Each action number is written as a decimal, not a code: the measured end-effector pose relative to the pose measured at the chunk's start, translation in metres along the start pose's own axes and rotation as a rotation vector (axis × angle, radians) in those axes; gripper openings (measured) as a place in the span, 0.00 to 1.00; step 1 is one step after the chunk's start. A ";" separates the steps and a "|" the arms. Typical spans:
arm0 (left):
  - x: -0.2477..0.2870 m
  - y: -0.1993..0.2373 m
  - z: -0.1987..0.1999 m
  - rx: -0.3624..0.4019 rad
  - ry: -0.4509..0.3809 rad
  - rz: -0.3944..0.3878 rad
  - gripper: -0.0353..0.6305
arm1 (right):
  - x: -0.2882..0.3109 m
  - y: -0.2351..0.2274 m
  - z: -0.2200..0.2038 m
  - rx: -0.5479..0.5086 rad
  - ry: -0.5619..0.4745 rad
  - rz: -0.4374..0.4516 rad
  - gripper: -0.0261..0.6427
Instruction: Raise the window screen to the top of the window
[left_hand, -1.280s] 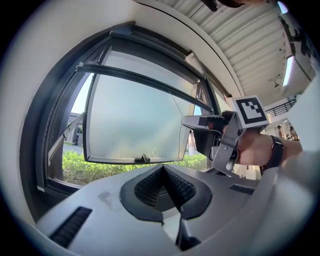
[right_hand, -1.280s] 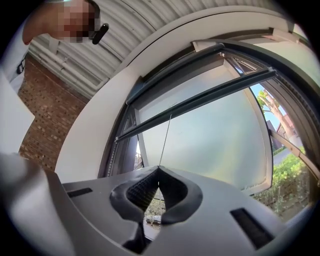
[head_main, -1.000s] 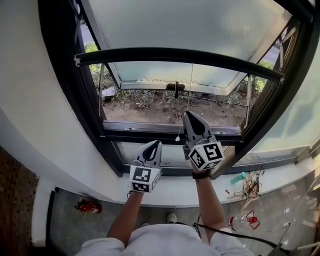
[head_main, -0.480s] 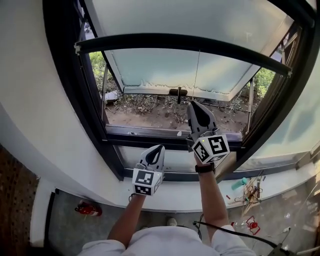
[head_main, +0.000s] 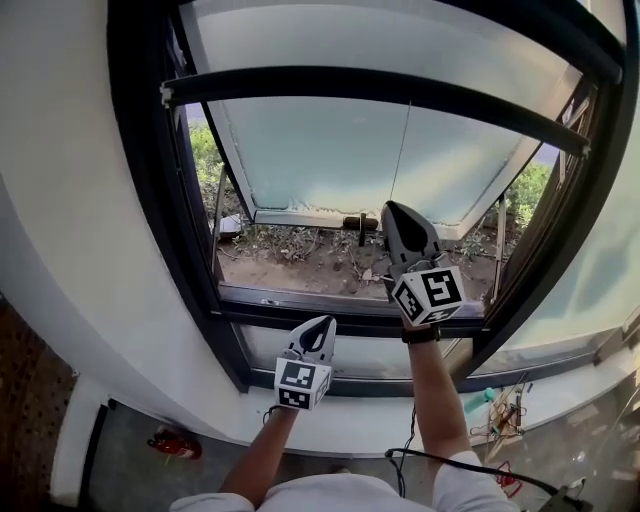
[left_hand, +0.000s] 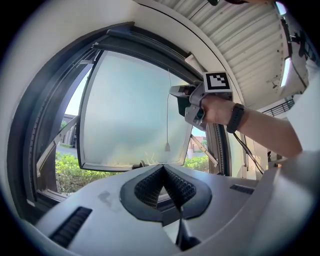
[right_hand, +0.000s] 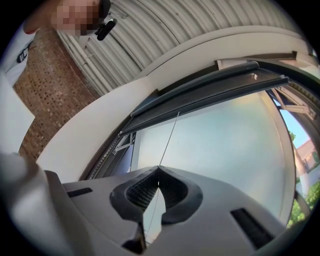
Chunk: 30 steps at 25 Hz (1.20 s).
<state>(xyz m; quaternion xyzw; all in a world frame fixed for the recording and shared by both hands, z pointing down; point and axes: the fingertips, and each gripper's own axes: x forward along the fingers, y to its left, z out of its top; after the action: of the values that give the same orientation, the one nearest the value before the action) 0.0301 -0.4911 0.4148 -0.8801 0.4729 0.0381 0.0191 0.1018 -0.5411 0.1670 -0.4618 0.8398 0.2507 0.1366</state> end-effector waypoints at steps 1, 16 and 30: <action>0.003 -0.001 0.004 0.007 -0.008 -0.006 0.06 | 0.004 -0.009 0.009 -0.021 -0.016 -0.011 0.04; 0.010 0.015 0.027 0.048 -0.042 -0.016 0.06 | 0.031 -0.042 0.167 -0.181 -0.266 -0.030 0.04; -0.015 0.029 0.006 -0.029 -0.004 -0.012 0.05 | -0.113 0.050 -0.085 0.109 0.210 -0.171 0.04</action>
<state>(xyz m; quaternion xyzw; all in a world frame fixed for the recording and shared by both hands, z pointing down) -0.0023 -0.4944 0.4105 -0.8831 0.4668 0.0467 0.0074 0.1200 -0.4854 0.3045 -0.5473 0.8194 0.1425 0.0939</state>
